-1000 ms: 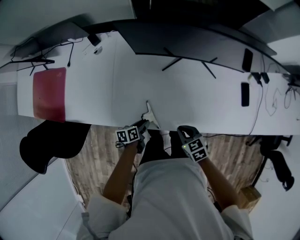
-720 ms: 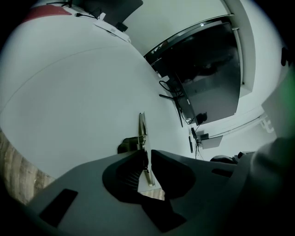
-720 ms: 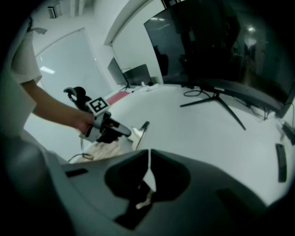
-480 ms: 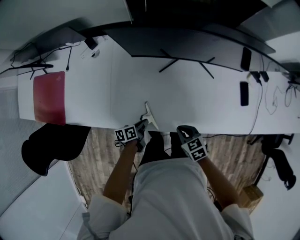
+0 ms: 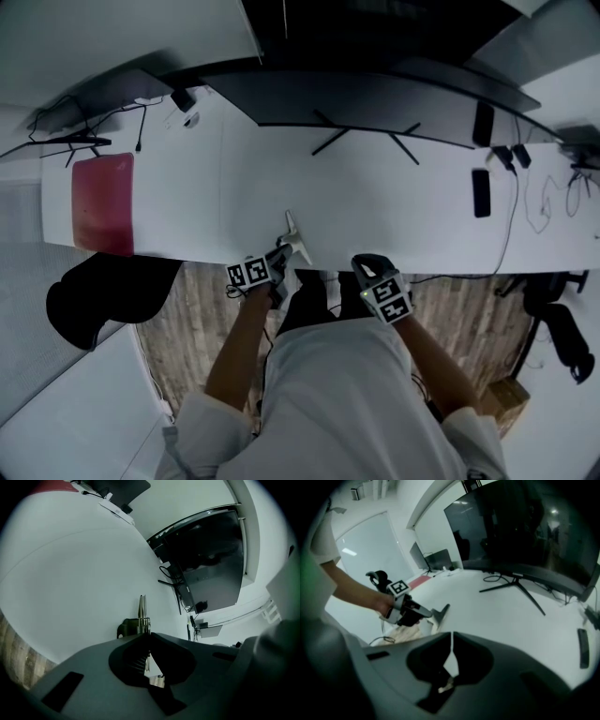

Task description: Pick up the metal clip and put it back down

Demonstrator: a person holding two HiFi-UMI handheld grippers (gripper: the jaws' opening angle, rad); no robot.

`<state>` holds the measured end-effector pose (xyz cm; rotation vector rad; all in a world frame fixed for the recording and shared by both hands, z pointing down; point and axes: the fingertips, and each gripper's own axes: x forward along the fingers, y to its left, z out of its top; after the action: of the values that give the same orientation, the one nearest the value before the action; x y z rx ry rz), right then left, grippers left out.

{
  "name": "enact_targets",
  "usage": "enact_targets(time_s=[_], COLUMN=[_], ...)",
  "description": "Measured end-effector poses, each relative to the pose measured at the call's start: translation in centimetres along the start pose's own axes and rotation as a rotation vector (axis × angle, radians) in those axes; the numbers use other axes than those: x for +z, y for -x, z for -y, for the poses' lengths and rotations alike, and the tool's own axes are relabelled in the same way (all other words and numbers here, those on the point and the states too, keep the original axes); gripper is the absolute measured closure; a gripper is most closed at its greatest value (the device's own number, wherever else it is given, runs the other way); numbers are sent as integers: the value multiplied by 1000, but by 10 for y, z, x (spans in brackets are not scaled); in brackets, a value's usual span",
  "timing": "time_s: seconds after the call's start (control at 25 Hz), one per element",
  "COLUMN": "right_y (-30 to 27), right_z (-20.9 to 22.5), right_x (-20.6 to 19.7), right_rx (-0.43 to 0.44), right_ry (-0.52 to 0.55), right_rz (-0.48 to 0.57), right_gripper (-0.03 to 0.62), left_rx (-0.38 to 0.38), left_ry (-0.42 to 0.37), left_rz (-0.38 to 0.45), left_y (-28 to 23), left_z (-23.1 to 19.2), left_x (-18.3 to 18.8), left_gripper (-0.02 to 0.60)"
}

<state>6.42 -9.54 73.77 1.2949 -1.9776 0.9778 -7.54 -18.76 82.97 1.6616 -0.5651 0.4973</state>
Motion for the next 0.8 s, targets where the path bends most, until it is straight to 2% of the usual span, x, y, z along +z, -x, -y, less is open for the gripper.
enact_targets(time_s=[0.8], right_y=[25], right_z=[25], right_x=[-13], right_rx=[-2], right_ry=[12], right_rz=[22], right_gripper=[559], left_rx=[-8], left_ry=[-25], left_rz=[-15], left_y=[-12], left_z=[41], left_x=[-24], left_gripper=[548])
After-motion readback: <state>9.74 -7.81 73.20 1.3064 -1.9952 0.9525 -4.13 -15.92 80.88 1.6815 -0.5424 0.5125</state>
